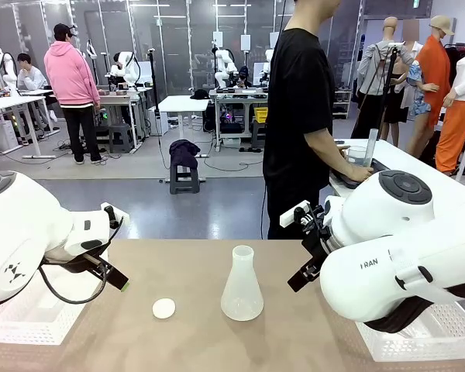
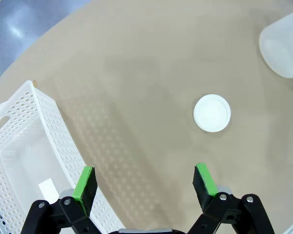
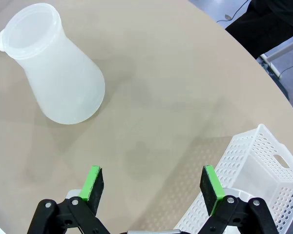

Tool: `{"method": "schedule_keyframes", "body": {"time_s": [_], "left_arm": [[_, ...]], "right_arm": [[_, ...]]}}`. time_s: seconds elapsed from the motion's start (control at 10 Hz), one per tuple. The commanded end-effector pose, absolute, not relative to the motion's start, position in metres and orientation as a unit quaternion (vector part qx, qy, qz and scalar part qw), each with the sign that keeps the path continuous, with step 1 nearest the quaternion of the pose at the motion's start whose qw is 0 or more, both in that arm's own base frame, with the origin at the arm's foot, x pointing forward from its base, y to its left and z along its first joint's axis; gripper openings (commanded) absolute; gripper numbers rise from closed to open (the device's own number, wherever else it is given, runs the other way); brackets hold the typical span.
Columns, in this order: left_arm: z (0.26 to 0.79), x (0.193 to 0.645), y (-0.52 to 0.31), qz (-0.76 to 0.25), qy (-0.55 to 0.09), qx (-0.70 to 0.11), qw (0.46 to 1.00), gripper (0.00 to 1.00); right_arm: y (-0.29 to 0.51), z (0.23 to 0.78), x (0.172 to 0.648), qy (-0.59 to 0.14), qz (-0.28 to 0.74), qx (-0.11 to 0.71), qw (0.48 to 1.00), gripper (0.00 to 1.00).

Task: Prepare the solutions needed for the experiment.
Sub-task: Pick up the Plastic Funnel and insert it into the Big flask.

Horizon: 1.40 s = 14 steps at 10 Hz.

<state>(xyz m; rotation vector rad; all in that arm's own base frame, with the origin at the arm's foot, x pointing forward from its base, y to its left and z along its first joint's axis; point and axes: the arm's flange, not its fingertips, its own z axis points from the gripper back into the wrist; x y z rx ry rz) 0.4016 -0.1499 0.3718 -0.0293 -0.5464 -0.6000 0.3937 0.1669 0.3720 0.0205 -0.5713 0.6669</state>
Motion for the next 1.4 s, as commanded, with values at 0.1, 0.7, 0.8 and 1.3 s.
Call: {"method": "schedule_keyframes", "body": {"time_s": [0.1,0.7,0.8,1.3], "left_arm": [[0.372,0.402,-0.150,-0.292,-0.266,-0.014,0.919,1.00],[0.399,0.395,-0.149,-0.292,-0.284,-0.038,0.913,1.00],[0.412,0.392,-0.148,-0.291,-0.290,-0.055,0.910,1.00],[0.423,0.419,-0.077,-0.246,-0.257,-0.295,0.887,1.00]], "right_arm": [[0.167,0.372,0.394,-0.277,0.322,0.010,0.905,1.00],[0.167,0.411,0.385,-0.303,0.315,0.013,0.899,1.00],[0.165,0.428,0.382,-0.312,0.311,0.028,0.897,1.00],[0.123,0.450,0.418,-0.295,0.171,0.259,0.904,1.00]]}}
